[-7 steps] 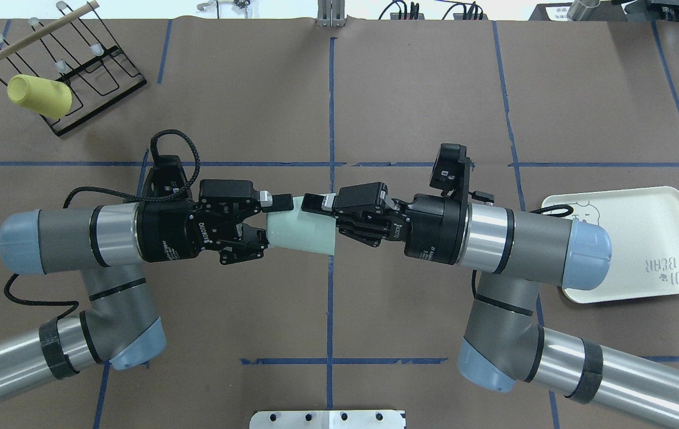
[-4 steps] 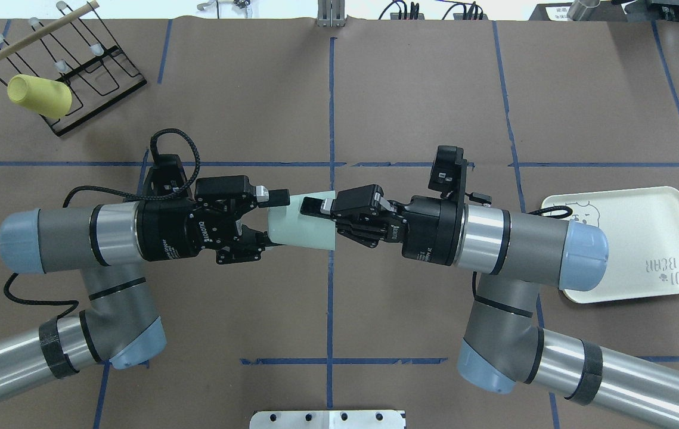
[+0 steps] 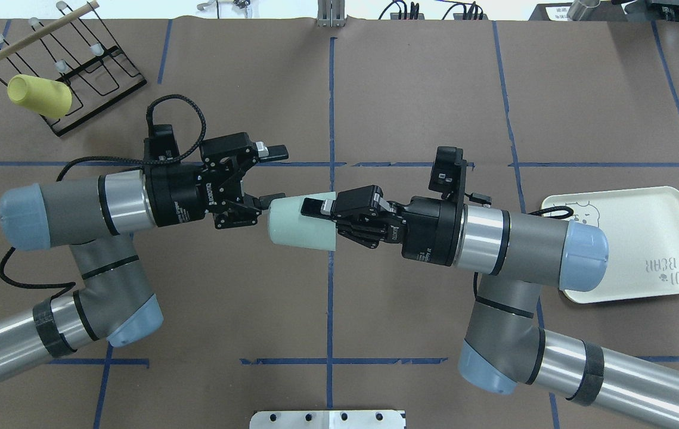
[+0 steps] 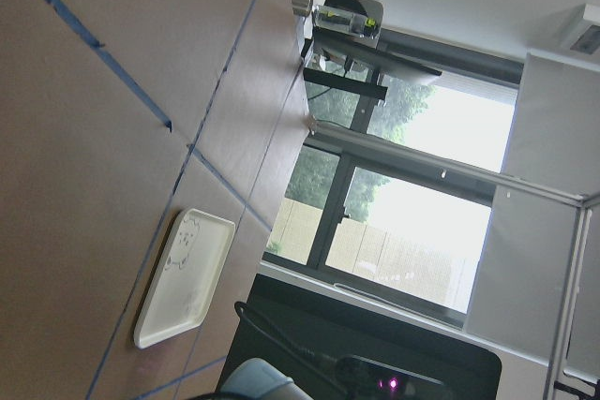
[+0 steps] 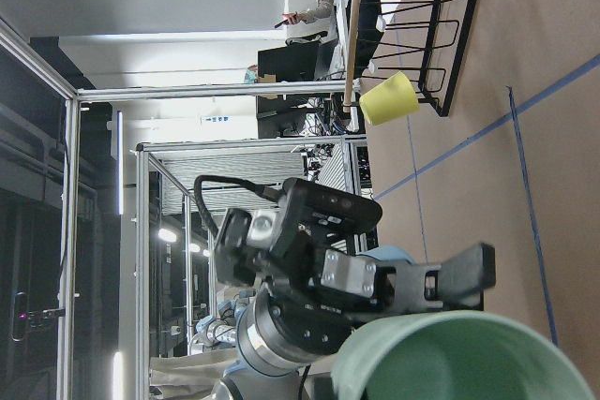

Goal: Left arm grabs green cup and hands to right arm on tray

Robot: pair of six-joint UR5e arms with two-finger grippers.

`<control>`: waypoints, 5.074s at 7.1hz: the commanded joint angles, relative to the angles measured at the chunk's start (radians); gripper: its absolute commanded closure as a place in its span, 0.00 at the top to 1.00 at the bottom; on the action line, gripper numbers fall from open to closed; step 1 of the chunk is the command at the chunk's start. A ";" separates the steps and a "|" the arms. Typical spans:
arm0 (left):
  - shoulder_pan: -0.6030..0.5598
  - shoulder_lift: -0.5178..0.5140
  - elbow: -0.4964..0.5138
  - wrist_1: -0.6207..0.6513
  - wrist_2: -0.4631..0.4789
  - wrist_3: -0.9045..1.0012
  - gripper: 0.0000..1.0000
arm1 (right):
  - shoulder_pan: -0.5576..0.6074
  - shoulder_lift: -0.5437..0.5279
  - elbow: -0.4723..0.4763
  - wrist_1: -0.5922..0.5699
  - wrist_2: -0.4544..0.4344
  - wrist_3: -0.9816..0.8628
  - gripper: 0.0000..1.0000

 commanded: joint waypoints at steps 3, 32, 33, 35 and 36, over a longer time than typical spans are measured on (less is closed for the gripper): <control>-0.143 -0.012 -0.062 0.783 -0.036 0.257 1.00 | 0.024 -0.014 0.011 -0.139 0.015 -0.006 0.00; -1.056 0.735 -0.331 1.715 -0.643 2.322 1.00 | 0.413 -0.664 0.203 -1.029 0.288 -1.013 1.00; -1.056 0.735 -0.331 1.713 -0.641 2.322 1.00 | 0.423 -0.663 0.201 -1.032 0.321 -1.041 1.00; -1.056 0.734 -0.329 1.713 -0.641 2.325 1.00 | 0.599 -0.663 0.255 -1.223 0.496 -1.287 1.00; -1.056 0.734 -0.329 1.713 -0.641 2.326 1.00 | 0.668 -0.661 0.316 -1.373 0.503 -1.424 1.00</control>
